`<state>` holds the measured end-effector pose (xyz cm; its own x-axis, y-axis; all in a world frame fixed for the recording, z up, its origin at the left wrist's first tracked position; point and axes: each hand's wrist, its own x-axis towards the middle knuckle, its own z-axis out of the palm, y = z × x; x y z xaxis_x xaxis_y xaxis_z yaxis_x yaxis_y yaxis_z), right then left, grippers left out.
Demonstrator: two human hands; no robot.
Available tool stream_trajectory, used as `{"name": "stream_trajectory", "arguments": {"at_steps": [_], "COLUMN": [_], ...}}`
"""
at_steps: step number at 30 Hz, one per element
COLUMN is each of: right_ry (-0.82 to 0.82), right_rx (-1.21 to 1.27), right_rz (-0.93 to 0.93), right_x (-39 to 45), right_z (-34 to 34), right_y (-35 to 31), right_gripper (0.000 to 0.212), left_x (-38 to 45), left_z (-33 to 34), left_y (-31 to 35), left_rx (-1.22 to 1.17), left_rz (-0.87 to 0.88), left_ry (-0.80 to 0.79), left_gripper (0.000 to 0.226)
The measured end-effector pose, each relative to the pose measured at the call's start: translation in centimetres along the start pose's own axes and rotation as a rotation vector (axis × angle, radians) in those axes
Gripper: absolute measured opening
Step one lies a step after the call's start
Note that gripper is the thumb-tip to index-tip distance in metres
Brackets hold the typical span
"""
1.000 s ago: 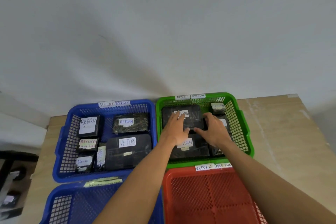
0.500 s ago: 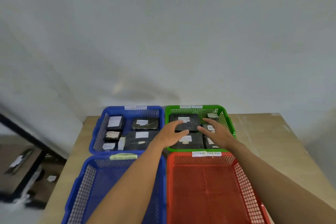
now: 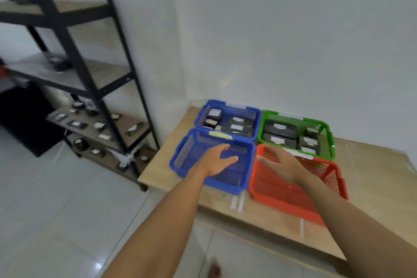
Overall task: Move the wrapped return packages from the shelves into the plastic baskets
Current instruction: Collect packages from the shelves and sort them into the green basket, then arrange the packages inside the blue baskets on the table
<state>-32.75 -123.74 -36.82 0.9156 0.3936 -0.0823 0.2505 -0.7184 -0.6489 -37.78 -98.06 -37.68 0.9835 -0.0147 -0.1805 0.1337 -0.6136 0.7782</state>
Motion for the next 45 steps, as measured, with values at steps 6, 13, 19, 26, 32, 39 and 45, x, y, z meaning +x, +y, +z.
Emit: {"name": "stream_trajectory", "arguments": {"at_steps": [6,13,19,26,32,39,45], "right_ry": [-0.109,-0.131,-0.072,-0.054,-0.069,-0.053,-0.02], "right_rx": [0.004,-0.008,0.046,0.148,0.144,0.204,0.32], "right_rz": [-0.084,-0.128,-0.083,-0.031,-0.036,0.066,0.178], "right_x": [-4.1,-7.9,-10.8,-11.5,-7.1,3.6,11.5], "right_z": [5.8,14.9,25.2,36.5,44.1,53.3,59.2], "right_y": [-8.4,-18.1,-27.3,-37.2,-44.0,-50.8,-56.7], "right_gripper": [0.086,0.085,0.07,0.059,0.084,0.067,0.06], "left_x": [-10.2,-20.3,-29.5,-36.5,-36.3,-30.8,-25.8], "left_z": [-5.1,-11.7,-18.6,-27.5,-36.1,-46.7,-55.6], "left_y": [-5.0,-13.0,-22.0,-31.6,-39.0,-48.7,-55.6], "left_rx": [-0.018,-0.037,-0.109,-0.123,-0.146,-0.12,-0.09], "left_rz": [-0.083,-0.153,-0.161,-0.162,-0.18,-0.207,-0.259], "left_ry": [0.127,0.195,0.161,0.19,0.219,0.165,0.086], "left_gripper": [0.073,0.074,0.074,0.073,0.069,0.063,0.067]}}
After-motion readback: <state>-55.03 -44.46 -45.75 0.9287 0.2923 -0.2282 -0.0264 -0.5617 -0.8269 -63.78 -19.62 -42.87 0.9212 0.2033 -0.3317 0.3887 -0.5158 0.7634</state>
